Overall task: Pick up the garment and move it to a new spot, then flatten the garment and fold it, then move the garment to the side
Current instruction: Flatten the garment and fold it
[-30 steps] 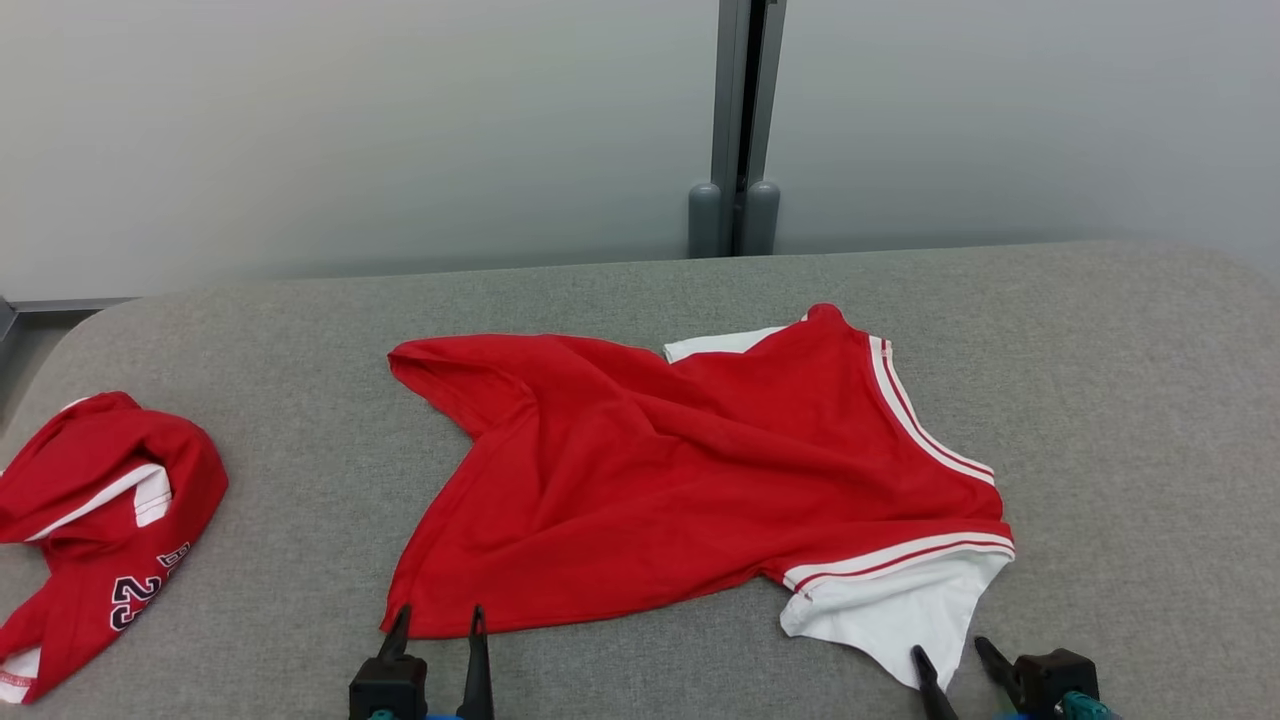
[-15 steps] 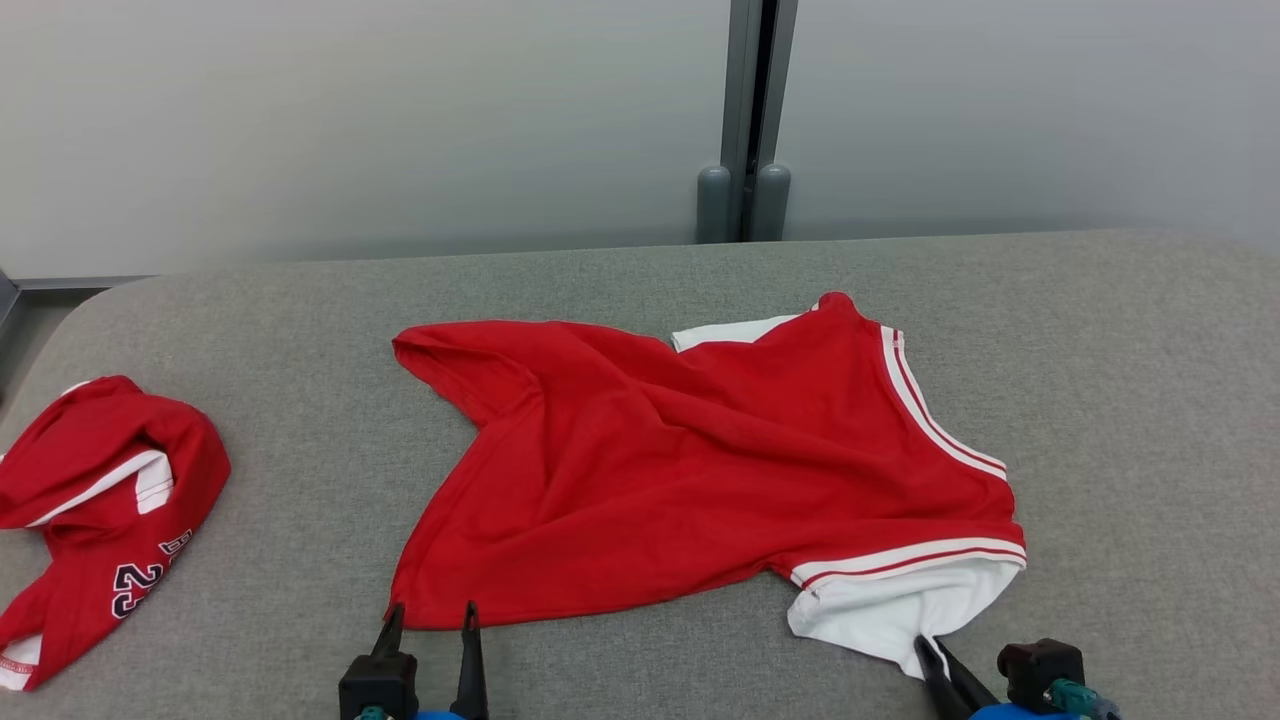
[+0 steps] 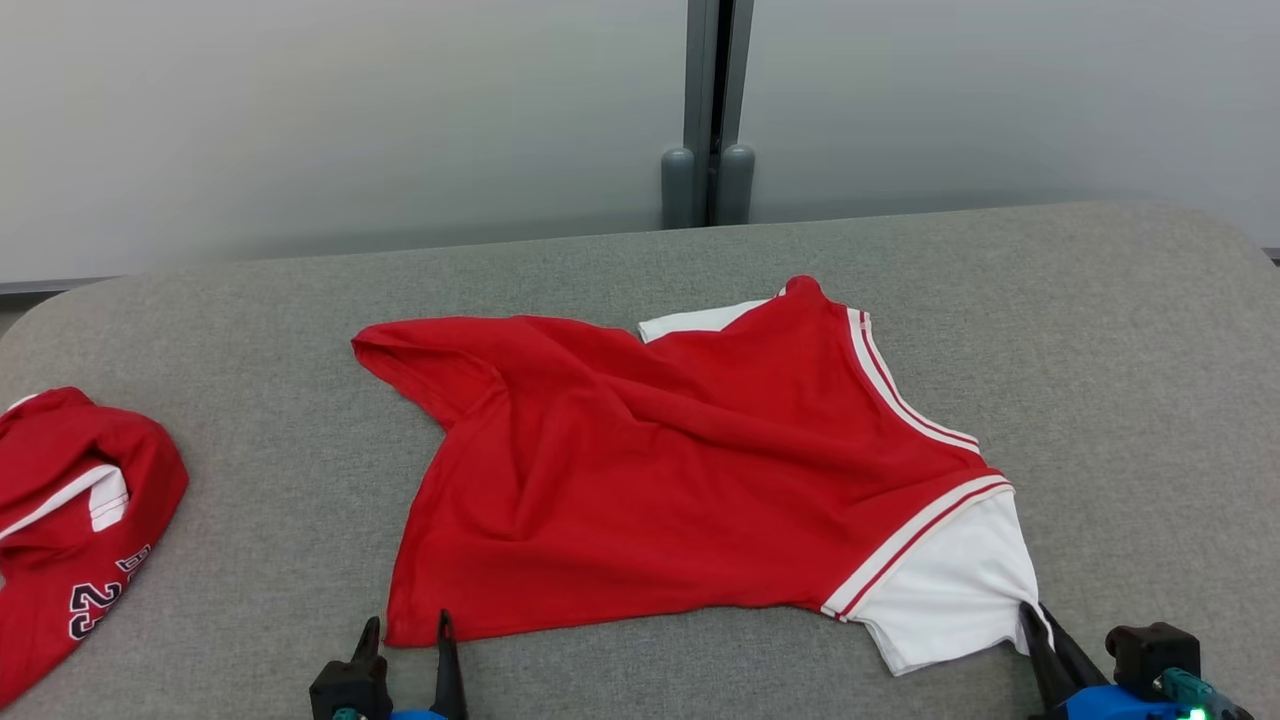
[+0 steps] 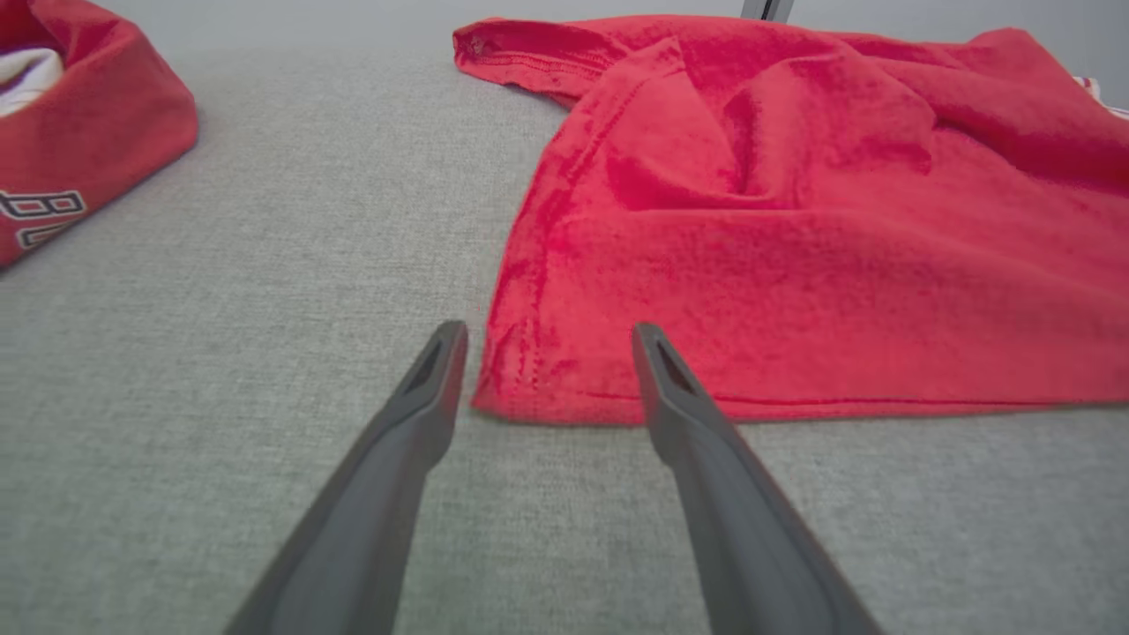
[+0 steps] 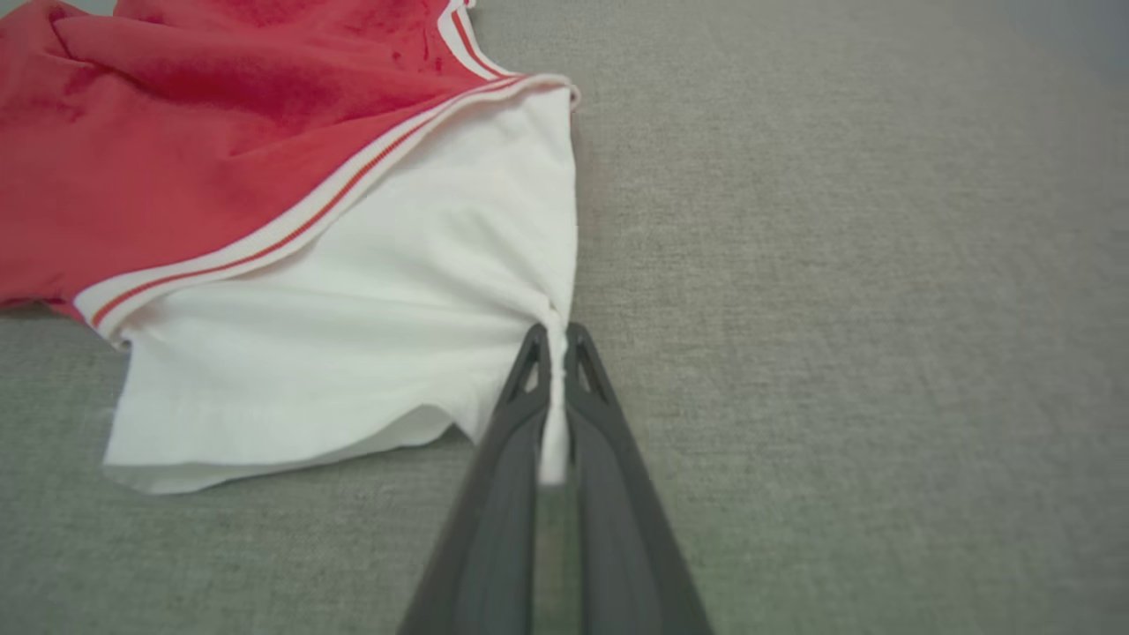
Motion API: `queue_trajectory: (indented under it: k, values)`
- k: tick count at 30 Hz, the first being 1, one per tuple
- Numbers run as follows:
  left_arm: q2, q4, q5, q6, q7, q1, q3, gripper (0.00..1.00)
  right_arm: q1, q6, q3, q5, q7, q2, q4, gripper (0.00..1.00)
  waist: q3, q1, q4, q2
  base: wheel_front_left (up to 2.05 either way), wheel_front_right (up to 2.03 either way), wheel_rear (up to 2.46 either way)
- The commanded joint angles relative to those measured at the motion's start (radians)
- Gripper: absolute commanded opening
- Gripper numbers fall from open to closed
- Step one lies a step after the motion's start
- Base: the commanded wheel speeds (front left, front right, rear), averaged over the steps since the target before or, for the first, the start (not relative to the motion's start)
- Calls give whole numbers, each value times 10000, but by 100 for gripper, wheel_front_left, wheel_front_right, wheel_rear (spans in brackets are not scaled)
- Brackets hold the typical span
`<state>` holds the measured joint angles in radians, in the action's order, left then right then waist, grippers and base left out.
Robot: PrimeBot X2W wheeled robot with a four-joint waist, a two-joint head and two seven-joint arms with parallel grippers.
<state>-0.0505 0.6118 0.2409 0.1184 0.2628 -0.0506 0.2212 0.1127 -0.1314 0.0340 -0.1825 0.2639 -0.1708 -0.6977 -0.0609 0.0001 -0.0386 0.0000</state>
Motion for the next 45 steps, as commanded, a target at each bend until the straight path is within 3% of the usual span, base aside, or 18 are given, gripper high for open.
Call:
queue_trajectory:
  k: [1,4,12,13,14,15,16,21,30,38,45]
  values:
    - [3,24,59,53,30,-183,-34,100,-107,13,-12,25,2,-69,39,0,-13,-1,-8,0,0,0,0]
    - [-3,90,248,169,30,-278,-162,100,-114,15,17,36,2,-102,125,0,-89,-1,-75,0,0,0,0]
    - [2,1280,609,-238,-5,-580,156,100,142,13,110,-60,2,-80,380,0,-219,-1,-245,0,0,0,0]
    - [5,1371,601,-296,-7,-638,216,96,166,13,122,-96,2,-82,432,0,-235,-1,-259,0,0,0,0]
    - [5,1398,617,-302,-5,-717,256,34,173,13,139,-117,2,-87,485,0,-244,-1,-262,0,0,0,0]
    - [5,1376,637,-327,-2,-785,301,3,172,13,164,-176,2,-89,557,0,-250,-1,-256,0,0,0,0]
    - [5,1364,610,-364,4,-829,346,0,170,13,167,-201,2,-83,618,0,-254,-1,-244,0,0,0,0]
    - [-1,967,460,-508,19,-1132,409,0,276,10,169,-666,4,5,1412,0,-245,-1,-181,0,0,0,0]
    - [-203,-1587,-436,-1139,19,-2111,-38,0,1232,9,-573,-1946,5,-337,4313,0,207,-1,58,0,0,0,0]
    - [-1123,-3168,-1045,-1787,18,-4292,-417,0,3187,7,-603,-2224,2,-1349,6011,0,585,-1,216,0,0,0,0]
    - [-1637,-3536,-1177,-1979,-426,-6239,-400,0,5068,9,78,-1866,-4,-2531,5920,0,269,-1,368,0,0,0,0]
